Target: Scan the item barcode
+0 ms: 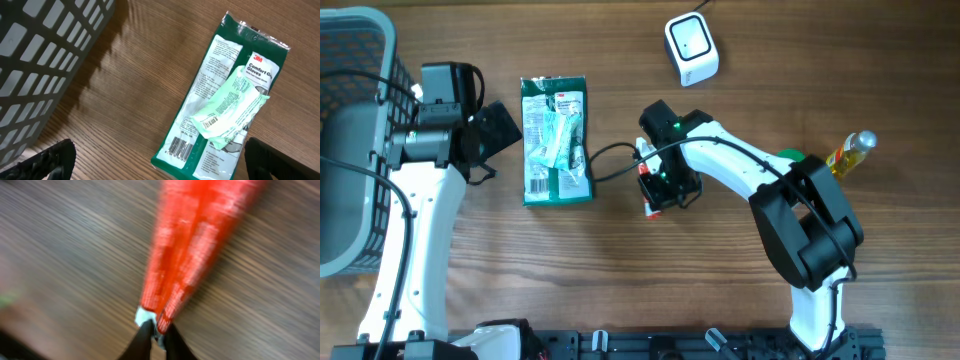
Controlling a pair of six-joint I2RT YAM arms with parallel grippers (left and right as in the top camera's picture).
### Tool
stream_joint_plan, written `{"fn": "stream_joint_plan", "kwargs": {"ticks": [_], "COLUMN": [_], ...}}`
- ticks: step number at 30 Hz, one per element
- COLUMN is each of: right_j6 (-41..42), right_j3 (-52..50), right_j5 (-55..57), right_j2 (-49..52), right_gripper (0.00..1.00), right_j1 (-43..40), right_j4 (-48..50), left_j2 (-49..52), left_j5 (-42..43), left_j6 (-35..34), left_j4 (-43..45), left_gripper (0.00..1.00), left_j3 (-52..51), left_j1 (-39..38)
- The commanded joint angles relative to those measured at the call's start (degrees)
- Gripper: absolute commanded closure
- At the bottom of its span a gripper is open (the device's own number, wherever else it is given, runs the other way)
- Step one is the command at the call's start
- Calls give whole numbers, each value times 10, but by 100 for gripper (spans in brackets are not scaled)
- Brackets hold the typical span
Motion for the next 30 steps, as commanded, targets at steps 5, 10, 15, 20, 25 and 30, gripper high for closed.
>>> {"fn": "stream_joint_plan", "kwargs": {"ticks": [5, 10, 15, 20, 25, 30], "right_j6": [-69, -40, -37, -38, -47, -91], "right_j3": [-1, -1, -1, -1, -1, -1], "right_j5": [176, 175, 175, 175, 163, 114], "right_j2": [-7, -7, -7, -7, -7, -7], "right_gripper": [51, 49, 49, 55, 54, 54], "right_j1": [2, 2, 2, 2, 2, 2], "right_j4": [9, 58, 66, 73, 75, 83], "left_j2": [1, 1, 1, 1, 1, 1], "left_j5": [1, 1, 1, 1, 1, 1], "left_j6": [5, 5, 5, 5, 5, 5], "left_j4": [1, 1, 1, 1, 1, 1], "left_gripper": [0, 0, 0, 0, 0, 0], "left_j3": [0, 0, 0, 0, 0, 0], "left_j1": [-3, -3, -3, -3, -3, -3]}}
